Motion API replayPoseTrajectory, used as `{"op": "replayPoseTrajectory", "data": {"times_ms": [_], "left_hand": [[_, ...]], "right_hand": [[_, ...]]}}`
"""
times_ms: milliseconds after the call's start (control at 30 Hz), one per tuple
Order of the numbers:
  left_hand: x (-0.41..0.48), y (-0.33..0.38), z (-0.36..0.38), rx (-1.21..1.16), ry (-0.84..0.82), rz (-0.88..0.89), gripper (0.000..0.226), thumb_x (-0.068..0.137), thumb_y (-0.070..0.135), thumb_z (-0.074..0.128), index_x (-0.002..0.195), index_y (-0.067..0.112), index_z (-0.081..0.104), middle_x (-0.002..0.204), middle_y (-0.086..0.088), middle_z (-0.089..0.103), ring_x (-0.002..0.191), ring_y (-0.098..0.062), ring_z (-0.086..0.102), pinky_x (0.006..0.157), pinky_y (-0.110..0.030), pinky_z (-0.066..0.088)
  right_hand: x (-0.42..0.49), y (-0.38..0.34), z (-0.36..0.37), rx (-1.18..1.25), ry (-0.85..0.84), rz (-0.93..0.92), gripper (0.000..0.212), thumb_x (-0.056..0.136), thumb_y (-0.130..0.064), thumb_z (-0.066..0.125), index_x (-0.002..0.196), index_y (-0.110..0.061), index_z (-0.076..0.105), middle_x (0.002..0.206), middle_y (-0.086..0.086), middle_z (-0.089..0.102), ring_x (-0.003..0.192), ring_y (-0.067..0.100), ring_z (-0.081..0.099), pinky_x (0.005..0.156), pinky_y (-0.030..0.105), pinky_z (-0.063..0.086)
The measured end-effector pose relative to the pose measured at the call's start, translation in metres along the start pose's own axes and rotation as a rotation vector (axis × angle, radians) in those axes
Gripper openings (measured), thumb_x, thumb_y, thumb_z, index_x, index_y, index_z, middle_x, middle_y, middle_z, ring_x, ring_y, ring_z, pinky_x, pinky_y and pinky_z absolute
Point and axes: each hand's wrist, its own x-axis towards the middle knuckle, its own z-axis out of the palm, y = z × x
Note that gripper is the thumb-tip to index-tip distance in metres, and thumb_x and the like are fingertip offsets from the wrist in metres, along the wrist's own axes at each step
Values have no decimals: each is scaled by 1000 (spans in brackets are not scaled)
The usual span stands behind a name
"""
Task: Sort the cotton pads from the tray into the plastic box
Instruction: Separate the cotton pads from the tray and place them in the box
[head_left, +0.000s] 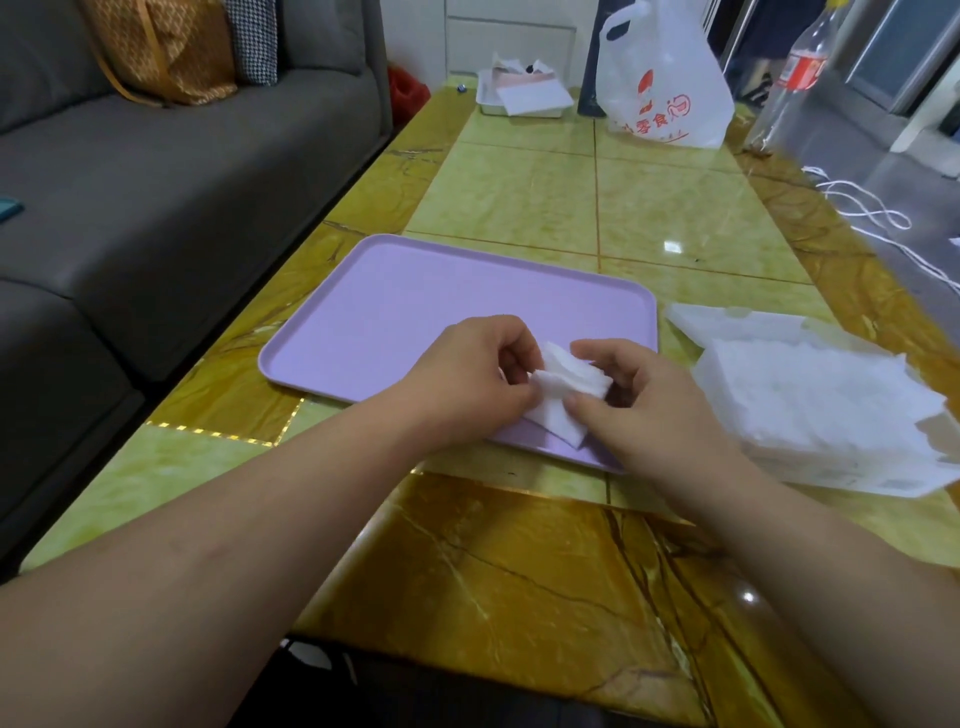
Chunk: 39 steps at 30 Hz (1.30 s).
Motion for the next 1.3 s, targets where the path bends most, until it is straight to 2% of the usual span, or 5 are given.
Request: {"op": "replayPoseTrajectory", "data": {"times_ms": [200,533,667,900,1300], "left_hand": [[3,-23,-22,135,161,-166,27,88,31,68,115,26,65,107,5,60,91,-14,58,75,-28,46],[7,-20,-17,241,26,-210,58,88,47,70,140,25,55,134,0,53,116,-22,60,100,-40,50],[4,-17,-21,111,-22,-232,48,81,35,78,126,22,64,118,3,66,108,-20,64,89,-33,53],[-4,-14,-30,-121,23,-291,22,79,16,75,99,18,66,94,1,69,77,-12,63,55,-19,49],[-15,5,-26,-508,-354,-113,25,79,-6,80,97,11,76,93,-5,75,87,-12,67,83,-28,53]], "right_hand": [[-7,-4,4,-262,-25,-175,60,96,-9,61,147,-38,49,103,-20,52,78,-7,54,74,4,38],[-12,-1,11,-463,-133,-252,59,103,-18,51,156,-39,36,137,-8,43,111,2,51,94,27,45],[-9,-3,9,-363,-28,-202,59,97,-11,62,150,-32,47,117,-10,56,90,-7,52,83,4,36],[-11,-12,6,-236,73,-38,54,96,-20,64,147,-31,51,140,-15,58,122,7,58,106,27,45],[-2,-10,0,64,70,115,35,82,-3,79,114,-18,76,95,-8,80,89,1,75,76,19,57]]}}
